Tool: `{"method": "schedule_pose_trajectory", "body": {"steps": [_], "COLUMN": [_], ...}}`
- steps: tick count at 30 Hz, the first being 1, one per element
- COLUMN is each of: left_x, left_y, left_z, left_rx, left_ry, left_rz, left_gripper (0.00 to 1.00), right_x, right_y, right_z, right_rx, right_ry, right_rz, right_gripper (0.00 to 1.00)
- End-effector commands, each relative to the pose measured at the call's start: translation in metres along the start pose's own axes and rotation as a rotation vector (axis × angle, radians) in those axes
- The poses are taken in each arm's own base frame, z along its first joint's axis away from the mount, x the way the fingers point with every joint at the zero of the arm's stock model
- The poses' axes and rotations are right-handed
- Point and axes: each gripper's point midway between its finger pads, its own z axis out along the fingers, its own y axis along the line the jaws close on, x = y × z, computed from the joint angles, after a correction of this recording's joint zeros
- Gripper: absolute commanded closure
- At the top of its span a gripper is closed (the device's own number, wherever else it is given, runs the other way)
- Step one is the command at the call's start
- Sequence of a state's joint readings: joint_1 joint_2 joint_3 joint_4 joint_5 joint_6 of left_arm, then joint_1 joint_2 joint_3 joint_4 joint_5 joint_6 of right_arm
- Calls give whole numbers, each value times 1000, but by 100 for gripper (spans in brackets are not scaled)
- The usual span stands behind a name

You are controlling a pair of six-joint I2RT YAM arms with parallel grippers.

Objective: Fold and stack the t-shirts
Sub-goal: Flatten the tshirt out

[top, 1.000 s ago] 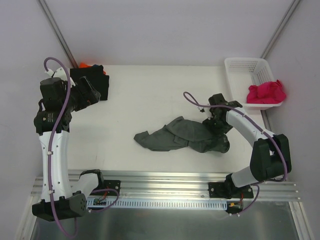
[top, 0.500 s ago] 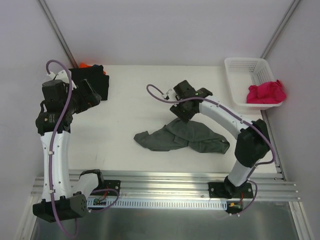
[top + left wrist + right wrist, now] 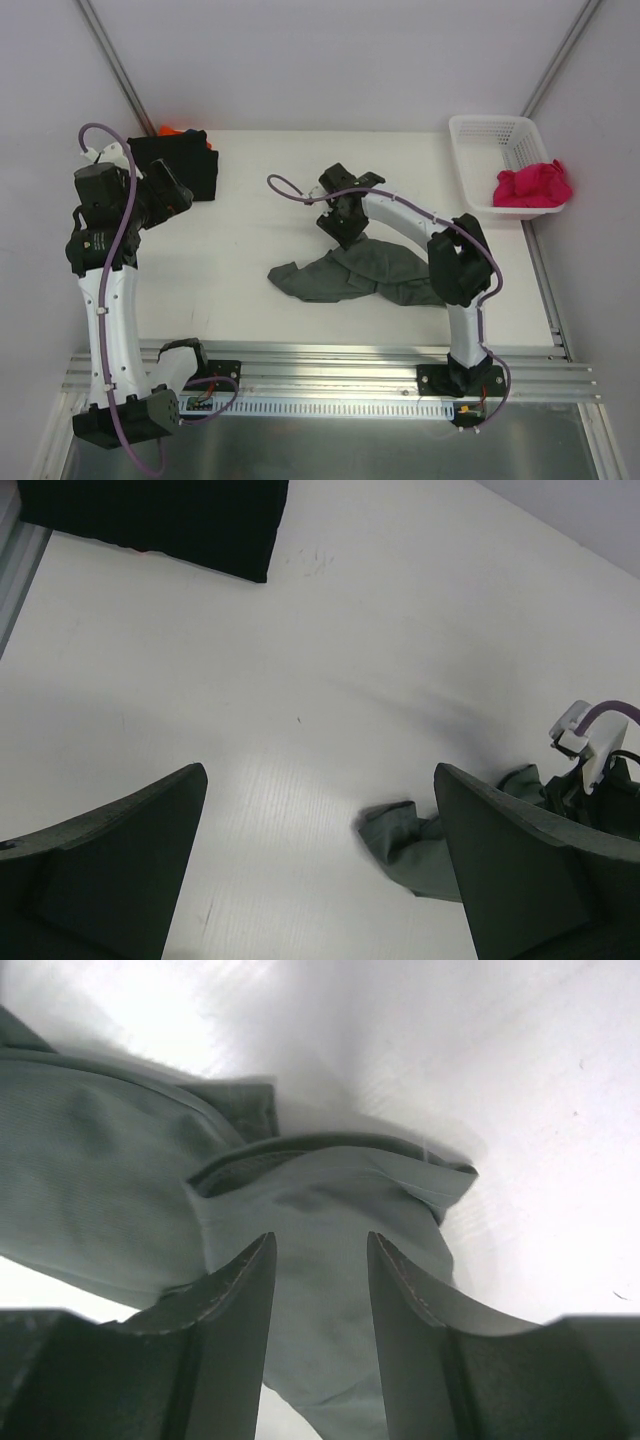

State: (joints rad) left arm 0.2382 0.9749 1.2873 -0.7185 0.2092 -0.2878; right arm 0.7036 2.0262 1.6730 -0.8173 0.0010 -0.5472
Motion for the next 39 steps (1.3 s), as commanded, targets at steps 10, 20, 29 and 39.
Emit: {"method": "schedule_pose_trajectory", "body": {"steps": [10, 20, 29, 39], "left_x": [0, -8, -9, -9], "left_y": [5, -1, -4, -7], "left_z": [0, -1, -3, -1], "left_rx": [-7, 15, 25, 43], "left_ry": [-10, -17, -19, -8], "left_rz": [-4, -9, -8, -9], "left_gripper": [1, 1, 1, 1], "right_x": [-24, -25, -29, -30], "right_y": [55, 59, 52, 35], "right_z": [-24, -8, 3, 4], "right_rx": [-88, -79, -42, 31], "right_ry": [-72, -49, -39, -41], "right_rz": [-51, -83, -106, -115], "right_gripper": [55, 55, 55, 56]}}
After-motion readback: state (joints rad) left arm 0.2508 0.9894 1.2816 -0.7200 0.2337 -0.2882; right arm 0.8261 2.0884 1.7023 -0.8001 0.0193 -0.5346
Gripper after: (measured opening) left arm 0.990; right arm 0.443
